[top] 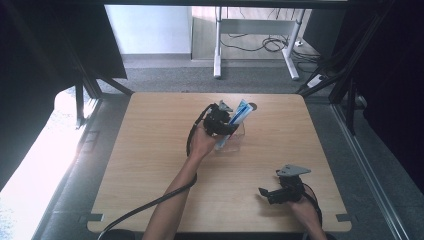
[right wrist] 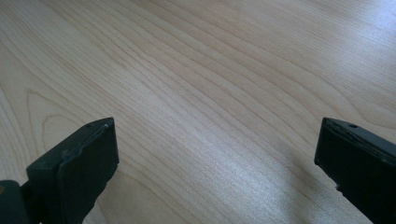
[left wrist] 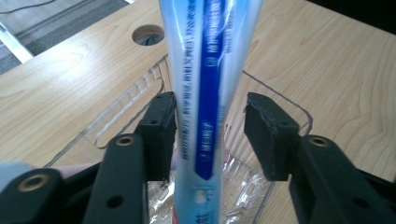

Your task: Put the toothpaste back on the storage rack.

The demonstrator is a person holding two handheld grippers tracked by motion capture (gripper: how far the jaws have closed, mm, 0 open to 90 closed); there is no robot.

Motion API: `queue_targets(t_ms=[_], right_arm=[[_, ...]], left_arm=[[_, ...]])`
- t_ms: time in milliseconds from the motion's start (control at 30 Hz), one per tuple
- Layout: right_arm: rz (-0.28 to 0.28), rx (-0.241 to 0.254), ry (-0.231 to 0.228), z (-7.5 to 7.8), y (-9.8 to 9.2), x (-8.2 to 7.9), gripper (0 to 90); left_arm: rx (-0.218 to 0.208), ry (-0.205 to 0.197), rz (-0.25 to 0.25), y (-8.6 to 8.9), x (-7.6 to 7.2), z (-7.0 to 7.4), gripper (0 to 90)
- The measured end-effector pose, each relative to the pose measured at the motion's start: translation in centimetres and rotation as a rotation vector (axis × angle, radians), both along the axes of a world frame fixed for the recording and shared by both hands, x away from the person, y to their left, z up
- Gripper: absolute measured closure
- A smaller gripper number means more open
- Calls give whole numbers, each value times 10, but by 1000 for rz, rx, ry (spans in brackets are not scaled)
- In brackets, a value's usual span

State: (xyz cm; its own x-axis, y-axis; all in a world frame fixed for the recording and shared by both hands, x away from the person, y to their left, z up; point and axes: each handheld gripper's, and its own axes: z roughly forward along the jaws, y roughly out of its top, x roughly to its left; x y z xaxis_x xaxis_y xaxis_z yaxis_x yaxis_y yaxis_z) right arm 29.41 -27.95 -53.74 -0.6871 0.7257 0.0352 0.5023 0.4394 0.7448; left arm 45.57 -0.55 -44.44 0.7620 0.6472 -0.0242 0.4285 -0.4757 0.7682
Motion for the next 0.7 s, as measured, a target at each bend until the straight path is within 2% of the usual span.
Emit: queue_targets(t_ms=[100,467,700], right_arm=[[-1,1,0,0,0,0,1],[-2,1,3,0,0,0,2],[1,-2,1,0,1,-1,2]], left_arm=[[-16,-2,-6,1,-1,2,492],[-3,-13,-20,0,-6,6,367],[-35,12,-35,6,-11,14,274]])
